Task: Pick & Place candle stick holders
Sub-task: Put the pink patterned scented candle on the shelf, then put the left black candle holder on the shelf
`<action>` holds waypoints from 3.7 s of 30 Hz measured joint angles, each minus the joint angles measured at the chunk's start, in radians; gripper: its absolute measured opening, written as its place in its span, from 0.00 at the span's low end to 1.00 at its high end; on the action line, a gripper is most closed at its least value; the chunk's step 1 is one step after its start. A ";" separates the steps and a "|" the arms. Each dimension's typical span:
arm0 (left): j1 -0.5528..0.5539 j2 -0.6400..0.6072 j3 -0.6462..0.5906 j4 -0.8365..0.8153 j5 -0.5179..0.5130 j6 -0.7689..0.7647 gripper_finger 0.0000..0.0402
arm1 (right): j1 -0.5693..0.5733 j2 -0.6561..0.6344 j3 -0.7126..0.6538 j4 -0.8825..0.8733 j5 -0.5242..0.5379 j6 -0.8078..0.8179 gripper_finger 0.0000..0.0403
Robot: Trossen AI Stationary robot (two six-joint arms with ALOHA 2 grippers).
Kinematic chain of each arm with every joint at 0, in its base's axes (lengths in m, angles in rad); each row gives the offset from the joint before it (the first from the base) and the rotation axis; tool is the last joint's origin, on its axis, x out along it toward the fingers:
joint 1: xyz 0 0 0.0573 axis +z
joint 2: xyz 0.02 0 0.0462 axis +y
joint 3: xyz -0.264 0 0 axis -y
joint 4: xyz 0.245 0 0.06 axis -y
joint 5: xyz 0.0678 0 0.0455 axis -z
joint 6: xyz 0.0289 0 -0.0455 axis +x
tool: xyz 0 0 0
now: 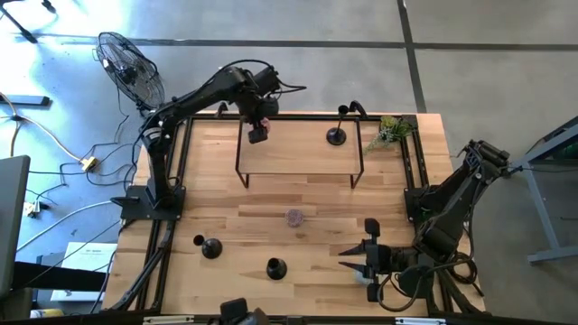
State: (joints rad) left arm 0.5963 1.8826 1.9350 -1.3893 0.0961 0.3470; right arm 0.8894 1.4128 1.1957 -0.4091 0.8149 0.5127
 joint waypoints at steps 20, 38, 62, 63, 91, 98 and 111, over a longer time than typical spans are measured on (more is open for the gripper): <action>0.052 0.003 -0.110 0.045 0.000 0.015 0.72 | 0.000 0.000 0.000 -0.004 -0.002 0.006 0.21; 0.050 0.001 -0.120 0.040 0.002 0.019 0.96 | 0.000 0.000 0.000 -0.005 -0.003 0.006 0.21; 0.052 -0.008 -0.069 0.012 -0.148 0.015 0.95 | 0.000 0.000 0.000 -0.005 -0.003 0.011 0.21; 0.050 -0.008 -0.057 0.010 -0.141 0.015 0.95 | 0.000 0.000 0.000 -0.005 -0.002 0.011 0.21; -0.360 -0.080 0.408 -0.183 0.071 -0.259 0.95 | 0.003 0.000 0.000 -0.005 -0.033 0.012 0.21; -0.541 -0.109 0.404 -0.183 0.048 -0.406 0.95 | 0.003 0.002 0.000 -0.024 -0.044 0.071 0.21; -0.919 -0.129 0.404 -0.182 -0.115 -0.724 0.95 | 0.003 0.073 0.000 0.014 -0.115 0.096 0.21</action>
State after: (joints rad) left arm -0.3229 1.7537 2.3394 -1.5711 -0.0191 -0.3775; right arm 0.8928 1.4860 1.1957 -0.3952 0.7001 0.6089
